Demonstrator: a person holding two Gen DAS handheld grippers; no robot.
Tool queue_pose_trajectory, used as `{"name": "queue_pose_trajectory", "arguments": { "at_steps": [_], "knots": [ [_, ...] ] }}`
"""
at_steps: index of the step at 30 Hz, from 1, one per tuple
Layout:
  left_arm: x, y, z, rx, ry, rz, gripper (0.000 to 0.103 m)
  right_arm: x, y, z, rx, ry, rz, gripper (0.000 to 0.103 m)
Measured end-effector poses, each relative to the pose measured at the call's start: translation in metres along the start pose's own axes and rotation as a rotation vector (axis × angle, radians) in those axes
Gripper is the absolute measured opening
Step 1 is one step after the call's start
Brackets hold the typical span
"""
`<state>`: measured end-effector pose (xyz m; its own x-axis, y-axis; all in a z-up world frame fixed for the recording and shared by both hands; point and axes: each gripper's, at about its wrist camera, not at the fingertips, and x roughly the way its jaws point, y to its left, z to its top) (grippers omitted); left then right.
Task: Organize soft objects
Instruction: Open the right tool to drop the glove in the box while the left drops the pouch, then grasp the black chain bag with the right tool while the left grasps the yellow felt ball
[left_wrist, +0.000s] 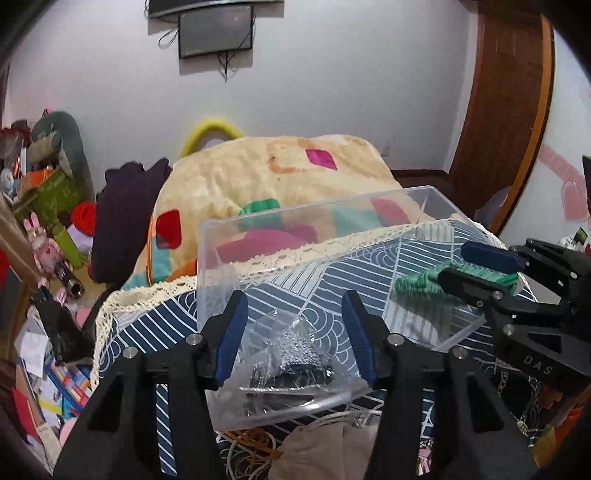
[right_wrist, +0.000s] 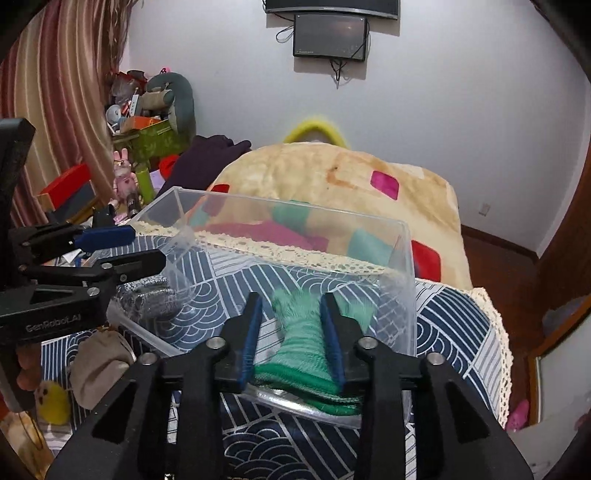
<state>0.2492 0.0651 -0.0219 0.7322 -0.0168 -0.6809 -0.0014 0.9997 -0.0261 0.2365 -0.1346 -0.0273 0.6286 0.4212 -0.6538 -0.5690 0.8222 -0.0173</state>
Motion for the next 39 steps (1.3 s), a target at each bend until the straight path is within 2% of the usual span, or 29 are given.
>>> {"name": "queue_pose_trajectory", "arguments": {
  "at_steps": [1,3,9,13,15,22,27,33,39],
  "knots": [
    [-0.004,-0.001,-0.001,0.005,-0.008,-0.004,0.058,-0.002,0.001,0.0,-0.004,-0.007,-0.002,0.039],
    [-0.011,-0.002,0.0,0.006,-0.025,-0.003,0.062,-0.007,0.004,0.0,-0.009,-0.027,-0.012,0.051],
    [-0.038,0.003,-0.002,-0.03,-0.089,0.022,0.079,-0.031,0.006,0.003,-0.014,-0.104,-0.03,0.068],
    [-0.059,0.006,-0.005,-0.04,-0.136,0.037,0.086,-0.049,0.007,0.003,-0.016,-0.153,-0.046,0.072],
    [-0.071,0.007,-0.007,-0.043,-0.16,0.036,0.088,-0.059,0.007,0.002,-0.005,-0.176,-0.038,0.078],
    [-0.114,0.004,-0.027,-0.033,-0.242,0.041,0.096,-0.091,0.009,-0.006,0.028,-0.249,-0.015,0.081],
    [-0.131,0.005,-0.045,-0.048,-0.27,0.025,0.098,-0.107,0.012,-0.018,0.027,-0.272,-0.019,0.081],
    [-0.134,0.012,-0.072,-0.083,-0.255,0.02,0.099,-0.114,0.014,-0.036,0.047,-0.274,-0.016,0.081],
    [-0.126,0.013,-0.105,-0.086,-0.2,0.039,0.099,-0.108,0.018,-0.058,0.073,-0.236,0.008,0.081]
  ]
}}
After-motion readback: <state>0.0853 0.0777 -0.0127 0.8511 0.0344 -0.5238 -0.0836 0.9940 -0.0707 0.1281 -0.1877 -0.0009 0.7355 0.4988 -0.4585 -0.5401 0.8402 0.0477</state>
